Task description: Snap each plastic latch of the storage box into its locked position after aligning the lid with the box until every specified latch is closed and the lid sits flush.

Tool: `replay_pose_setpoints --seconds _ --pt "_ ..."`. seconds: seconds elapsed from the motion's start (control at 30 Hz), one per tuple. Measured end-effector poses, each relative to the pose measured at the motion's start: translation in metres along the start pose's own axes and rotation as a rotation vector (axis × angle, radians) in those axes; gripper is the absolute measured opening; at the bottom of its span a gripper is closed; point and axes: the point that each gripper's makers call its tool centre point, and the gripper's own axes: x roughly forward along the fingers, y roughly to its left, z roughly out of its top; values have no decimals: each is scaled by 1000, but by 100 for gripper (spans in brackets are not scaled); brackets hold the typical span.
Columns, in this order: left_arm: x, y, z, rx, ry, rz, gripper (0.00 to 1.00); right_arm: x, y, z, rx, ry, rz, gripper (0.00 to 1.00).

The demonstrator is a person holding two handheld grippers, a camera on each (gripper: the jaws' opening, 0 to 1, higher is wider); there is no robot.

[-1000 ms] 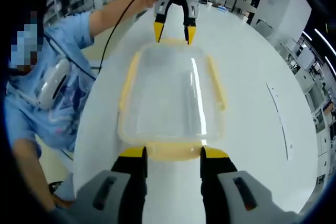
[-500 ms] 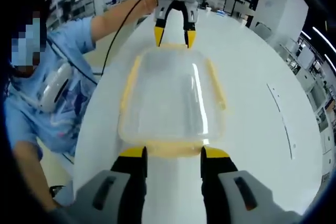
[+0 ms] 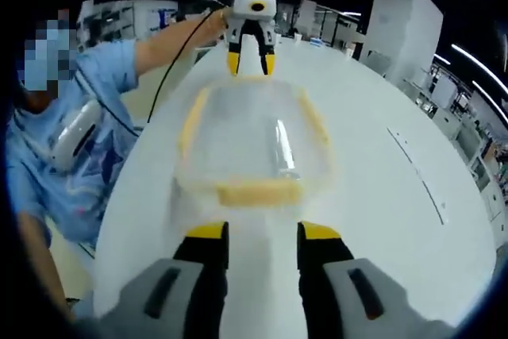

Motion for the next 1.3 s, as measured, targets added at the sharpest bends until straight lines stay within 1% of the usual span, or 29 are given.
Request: replay_pose_setpoints --seconds 0.03,0.07,0.1,0.13,0.17,0.2,0.23,0.27,0.3,0.37,0.47,0.5,0.53,0.57,0.63,0.67,0.73,0.77,0.87,0.9,0.93,0.97,1.0,1.03,1.07,1.13,1.17,1.27,1.3 --pt "-1 0 -1 -1 0 1 31 -1 -1 0 0 -7 -4 28" --pt "-8 4 0 -15 -4 19 30 -5 -6 0 4 -45 -37 26" --pt "-12 6 5 -7 -9 36 30 -9 -10 -1 8 -66 -59 24" --pt "-14 6 9 -2 -12 40 30 -9 -11 -1 10 -77 -67 24" --pt "-14 5 13 3 -18 38 30 -10 -11 0 11 -92 -73 24" --pt "-14 4 23 5 -25 31 30 -10 -10 1 9 -106 -74 25" --pt "-11 3 29 6 -22 27 30 -9 -10 5 -2 -133 -69 25" --pt "-9 3 34 26 -2 18 30 -8 -9 7 2 -157 -64 25" --pt "-4 0 41 68 27 14 30 -6 -8 8 10 -176 -61 25" --pt "8 -8 63 95 37 -6 29 -4 -10 7 20 -197 -73 24" --pt "17 -13 85 135 52 -27 29 -4 -10 7 11 -213 -85 24" --pt "20 -15 90 144 60 -33 28 -5 -9 9 9 -223 -84 24" --pt "25 -18 96 157 77 -51 28 -5 -8 11 15 -241 -81 24" --pt "33 -19 101 175 129 -61 28 -6 -9 14 24 -259 -97 24" --pt "39 -20 106 207 176 -62 28 -7 -9 16 22 -272 -118 23" --pt "43 -20 108 209 201 -65 28 -8 -9 18 23 -281 -126 22" --pt "52 -22 111 214 231 -72 28 -10 -10 19 32 -290 -147 22" --pt "55 -21 110 219 270 -66 27 -10 -11 19 34 -291 -156 22" --pt "64 -19 108 222 313 -71 25 -13 -17 20 52 -295 -202 22" --pt "67 -19 105 218 334 -80 24 -14 -22 20 64 -299 -234 22" --pt "67 -21 103 198 358 -94 23 -16 -26 22 70 -310 -258 22" --pt "67 -21 105 184 357 -101 22 -16 -26 23 72 -314 -264 22" --pt "68 -20 106 195 345 -89 22 -18 -29 25 81 -333 -283 22" --pt "70 -18 106 211 351 -87 22 -21 -32 29 95 -356 -303 22" --pt "69 -18 107 188 365 -91 22 -26 -38 33 117 -396 -328 22" --pt "70 -18 106 171 374 -88 22 -29 -41 36 130 -427 -348 22" --pt "71 -18 106 161 381 -86 21 -32 -42 39 131 -452 -367 21" --pt "72 -18 106 153 387 -82 21 -35 -42 42 122 -489 -386 21" --pt "73 -19 106 138 398 -75 21 -34 -39 43 109 -529 -387 21"
